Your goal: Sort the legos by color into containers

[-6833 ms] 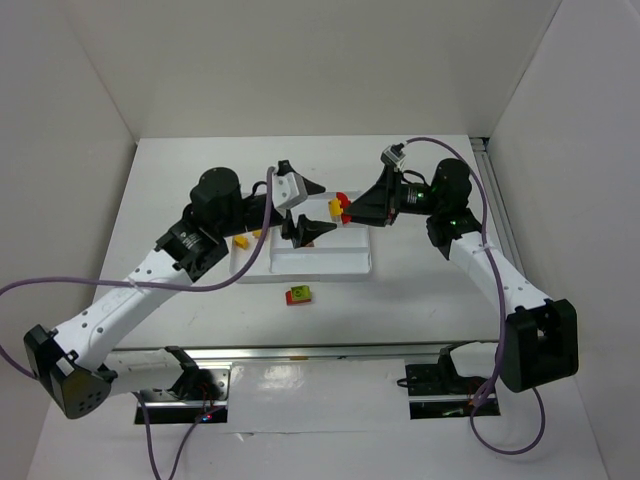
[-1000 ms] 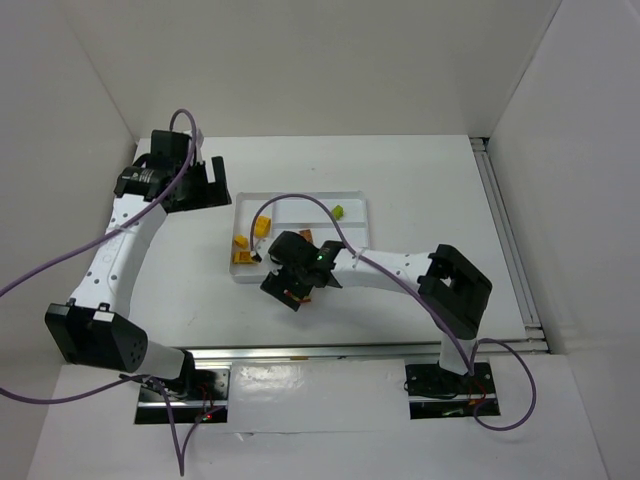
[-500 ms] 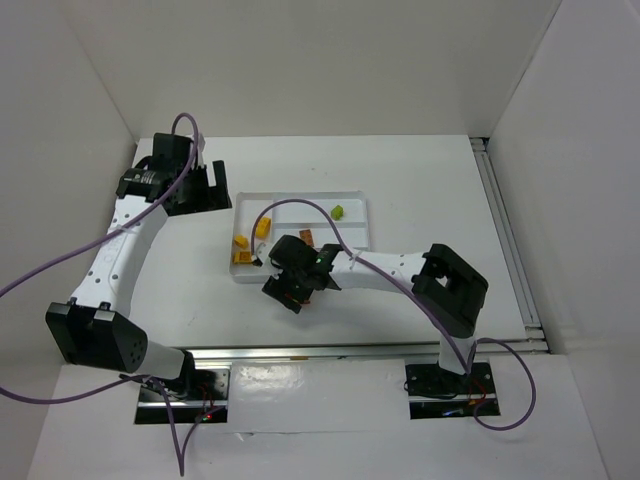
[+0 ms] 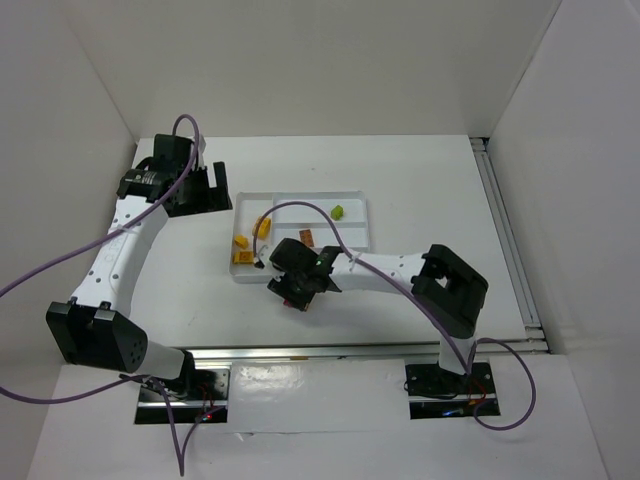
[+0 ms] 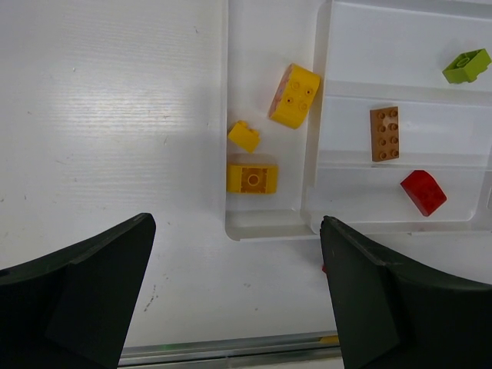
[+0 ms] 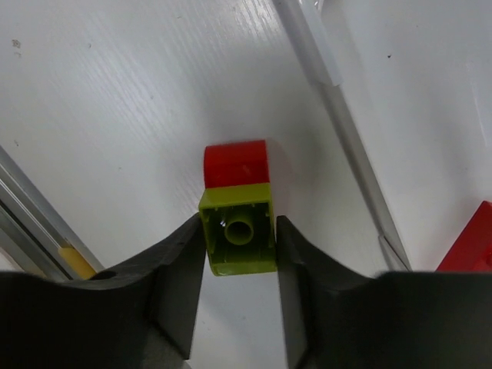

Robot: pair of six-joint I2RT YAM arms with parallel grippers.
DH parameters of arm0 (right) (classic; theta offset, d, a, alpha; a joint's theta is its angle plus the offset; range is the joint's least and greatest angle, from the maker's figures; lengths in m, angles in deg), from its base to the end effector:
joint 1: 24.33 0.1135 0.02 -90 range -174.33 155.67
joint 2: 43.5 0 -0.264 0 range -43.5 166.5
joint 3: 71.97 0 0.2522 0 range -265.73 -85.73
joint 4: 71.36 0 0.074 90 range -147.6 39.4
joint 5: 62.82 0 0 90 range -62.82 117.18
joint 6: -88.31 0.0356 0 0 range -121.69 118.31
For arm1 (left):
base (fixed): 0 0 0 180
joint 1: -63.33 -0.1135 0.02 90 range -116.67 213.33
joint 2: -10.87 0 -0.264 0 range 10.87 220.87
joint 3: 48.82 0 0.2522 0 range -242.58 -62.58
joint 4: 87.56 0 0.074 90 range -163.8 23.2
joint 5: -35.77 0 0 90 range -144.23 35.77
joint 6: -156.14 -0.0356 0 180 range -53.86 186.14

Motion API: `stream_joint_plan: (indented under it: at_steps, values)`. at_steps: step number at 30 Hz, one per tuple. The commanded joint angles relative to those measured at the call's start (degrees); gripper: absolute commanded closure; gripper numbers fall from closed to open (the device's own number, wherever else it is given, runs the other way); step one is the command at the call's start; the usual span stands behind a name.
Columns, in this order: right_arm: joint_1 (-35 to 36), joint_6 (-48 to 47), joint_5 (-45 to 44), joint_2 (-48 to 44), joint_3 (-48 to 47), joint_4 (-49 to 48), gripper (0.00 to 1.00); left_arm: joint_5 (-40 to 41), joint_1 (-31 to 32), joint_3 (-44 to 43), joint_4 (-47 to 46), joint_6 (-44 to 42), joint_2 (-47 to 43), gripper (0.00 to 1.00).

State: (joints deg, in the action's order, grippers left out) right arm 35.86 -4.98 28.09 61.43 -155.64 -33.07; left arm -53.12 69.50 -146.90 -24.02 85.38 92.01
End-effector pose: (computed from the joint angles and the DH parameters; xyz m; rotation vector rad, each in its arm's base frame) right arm 0.1877 0.3288 0.1827 -1.4034 2.2578 0.3632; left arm 0.2943 -0.0311 0.3682 -0.2814 2.3755 -0.1868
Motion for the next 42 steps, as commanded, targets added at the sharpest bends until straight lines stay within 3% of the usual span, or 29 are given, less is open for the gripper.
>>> stream_joint_plan:
  at_steps: [1, 4, 8, 10, 15, 17, 18, 19, 20, 21, 22, 23, 25, 26, 31, 35, 37, 42]
  values:
    - [0.9, 0.8, -2.3, -2.8, 0.2, 1.0, 0.60, -1.1, -0.3, -0.6, -0.6, -1.2, -0.6, 0.00]
    - [1.4, 1.4, -3.6, -3.3, 0.2, 0.5, 0.71, -1.1, -0.3, -0.6, -0.6, -1.2, -0.5, 0.00]
    - [1.4, 2.6, -5.6, -6.0, -2.0, 2.4, 0.74, -1.6, -0.3, -0.6, -0.6, -1.2, -0.5, 0.00]
    - [0.3, 5.5, -6.4, -9.3, -4.3, 4.5, 0.80, -2.1, -0.3, -0.6, -2.4, -1.7, -2.3, 0.00]
    - [-10.8, 11.7, 9.4, -20.5, -5.0, 3.8, 0.80, -11.6, -1.8, -0.1, -9.6, -3.1, -10.2, 0.00]
    - [-15.5, 15.6, 15.4, -24.1, -4.4, 2.0, 0.80, -22.0, -1.8, 3.0, -12.8, -2.6, -11.6, 0.00]
    - [-20.5, 17.1, 22.9, -24.8, -4.4, 1.1, 0.80, -25.4, -1.8, 4.3, -16.9, -1.9, -12.4, 0.00]
    - [-23.1, 21.0, 27.2, -26.2, -4.4, -2.4, 0.80, -29.6, -2.3, 7.6, -19.4, -0.5, -14.0, 0.00]
    - [-28.3, 23.7, 31.7, -27.0, -2.1, -5.3, 0.80, -41.9, -3.1, 9.9, -22.9, 1.0, -15.0, 0.00]
    - [-31.0, 26.7, 41.3, -27.8, -0.5, -9.3, 0.80, -48.3, -3.8, 12.7, -34.4, 3.8, -16.4, 0.00]
    - [-33.3, 30.3, 45.9, -29.8, 1.4, -20.1, 0.80, -53.4, -4.4, 19.2, -42.1, 8.0, -17.9, 0.00]
    - [-35.4, 39.8, 49.8, -30.7, 6.3, -27.2, 0.80, -60.1, -4.4, 22.1, -49.5, 16.8, -20.0, 0.00]
    - [-39.3, 49.1, 56.2, -32.2, 10.1, -45.1, 0.80, -63.4, -4.4, 26.0, -63.5, 23.0, -20.0, 0.00]
    - [-40.0, 54.7, 57.2, -32.2, 11.2, -48.1, 0.80, -65.8, -3.4, 26.0, -66.2, 26.2, -18.2, 0.00]
    - [-39.4, 53.4, 59.3, -30.9, 7.4, -46.2, 0.80, -66.3, 3.7, 22.4, -64.6, 22.2, -12.7, 0.00]
    - [-38.7, 57.0, 60.7, -29.9, 6.8, -50.7, 0.80, -67.9, 6.6, 19.4, -67.5, 24.0, -8.6, 0.00]
    - [-38.1, 56.2, 60.0, -29.9, 6.0, -49.5, 0.80, -66.6, 7.4, 17.9, -63.0, 20.9, -7.2, 0.00]
    - [-37.6, 55.3, 59.5, -29.9, 5.4, -49.9, 0.80, -68.3, 8.5, 18.5, -69.7, 25.6, -5.5, 0.01]
